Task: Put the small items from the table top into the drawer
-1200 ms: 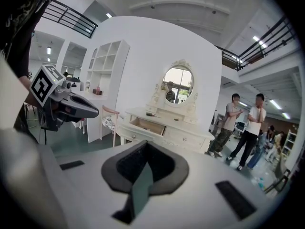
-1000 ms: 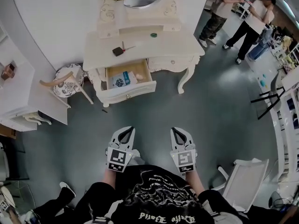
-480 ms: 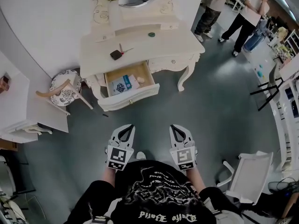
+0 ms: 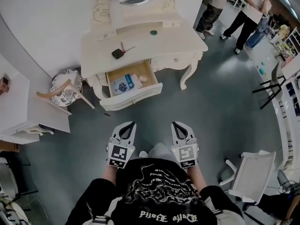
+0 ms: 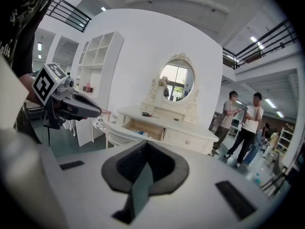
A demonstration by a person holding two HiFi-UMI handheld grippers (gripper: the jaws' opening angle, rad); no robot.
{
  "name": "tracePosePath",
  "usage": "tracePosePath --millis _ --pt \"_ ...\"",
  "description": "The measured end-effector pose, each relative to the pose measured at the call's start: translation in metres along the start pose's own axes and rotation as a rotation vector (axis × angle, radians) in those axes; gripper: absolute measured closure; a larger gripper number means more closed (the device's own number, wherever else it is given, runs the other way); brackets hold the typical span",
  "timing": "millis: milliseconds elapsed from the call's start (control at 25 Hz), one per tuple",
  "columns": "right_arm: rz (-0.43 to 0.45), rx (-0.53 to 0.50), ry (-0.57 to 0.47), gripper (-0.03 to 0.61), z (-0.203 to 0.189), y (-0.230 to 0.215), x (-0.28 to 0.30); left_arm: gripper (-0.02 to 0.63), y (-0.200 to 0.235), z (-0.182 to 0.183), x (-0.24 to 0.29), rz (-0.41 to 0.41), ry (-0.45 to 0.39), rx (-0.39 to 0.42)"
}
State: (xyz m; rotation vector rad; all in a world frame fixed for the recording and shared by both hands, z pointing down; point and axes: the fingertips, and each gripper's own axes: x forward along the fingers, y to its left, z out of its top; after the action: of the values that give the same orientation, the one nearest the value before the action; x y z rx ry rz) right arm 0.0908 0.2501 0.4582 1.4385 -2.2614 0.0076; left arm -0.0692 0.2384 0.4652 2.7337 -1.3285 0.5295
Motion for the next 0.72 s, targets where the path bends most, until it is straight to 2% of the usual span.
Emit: tracePosePath --millis 160,720 --pt "0.000 0.072 -0.017 0.569 0.001 -0.006 0.006 0.598 0.002 -0.002 0.003 -0.002 0.007 -0.004" --pt "0.067 0.020 0.011 0.569 -0.004 -0.041 0.062 0.598 0.026 0.002 0.051 0.053 0.040 -0.034"
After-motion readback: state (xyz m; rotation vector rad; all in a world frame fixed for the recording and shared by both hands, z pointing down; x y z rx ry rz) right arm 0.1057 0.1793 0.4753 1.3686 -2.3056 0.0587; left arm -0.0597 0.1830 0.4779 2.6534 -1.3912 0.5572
